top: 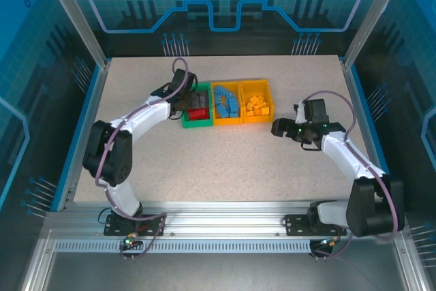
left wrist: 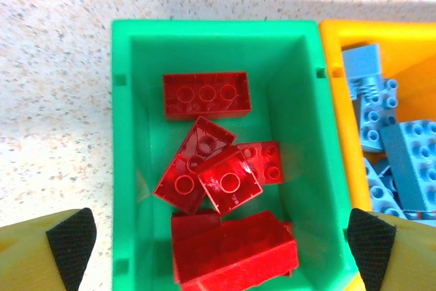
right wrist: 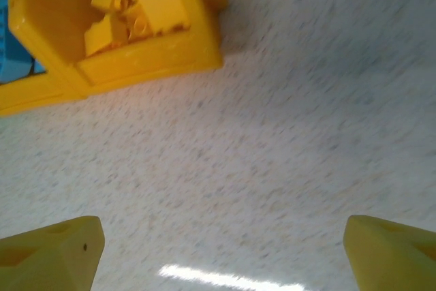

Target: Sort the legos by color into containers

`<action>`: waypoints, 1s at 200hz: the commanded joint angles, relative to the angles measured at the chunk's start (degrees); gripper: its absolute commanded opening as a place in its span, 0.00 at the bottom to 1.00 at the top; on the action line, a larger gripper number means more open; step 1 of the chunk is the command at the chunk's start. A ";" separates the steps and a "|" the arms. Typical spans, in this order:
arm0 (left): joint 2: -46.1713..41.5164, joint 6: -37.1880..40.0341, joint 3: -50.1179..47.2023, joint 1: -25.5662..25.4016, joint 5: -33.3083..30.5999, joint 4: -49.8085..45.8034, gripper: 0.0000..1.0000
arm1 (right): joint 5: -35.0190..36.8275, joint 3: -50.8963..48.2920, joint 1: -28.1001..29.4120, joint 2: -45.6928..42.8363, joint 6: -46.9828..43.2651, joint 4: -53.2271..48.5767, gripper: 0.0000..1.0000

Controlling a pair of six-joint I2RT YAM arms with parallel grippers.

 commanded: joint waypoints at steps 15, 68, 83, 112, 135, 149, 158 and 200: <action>-10.70 4.17 -8.79 0.08 -9.69 6.11 0.99 | 18.55 -10.37 1.67 -6.44 -12.27 24.63 0.97; -18.90 12.97 -24.36 3.79 -20.82 17.91 0.99 | 24.54 -21.03 1.19 1.92 -18.52 54.88 0.98; -20.71 14.11 -27.56 4.81 -22.25 20.85 0.99 | 25.66 -21.74 1.50 3.89 -18.59 58.75 1.00; -22.01 16.24 -32.78 7.76 -21.27 27.22 0.99 | 23.91 -23.04 1.13 11.42 -20.44 69.63 1.00; -22.20 19.05 -37.36 9.75 -18.57 34.35 0.99 | 20.69 -20.77 -0.06 14.32 -19.43 66.42 1.00; -22.31 19.81 -40.86 10.77 -16.17 39.60 0.99 | 18.82 -21.02 -1.07 14.52 -19.32 67.42 1.00; -22.08 19.99 -43.31 11.35 -14.06 42.76 0.99 | 18.65 -21.10 -1.15 14.50 -19.33 67.87 1.00; -20.59 20.45 -51.58 13.02 -5.54 59.62 0.99 | 18.57 -20.90 -1.10 14.41 -19.28 67.36 1.00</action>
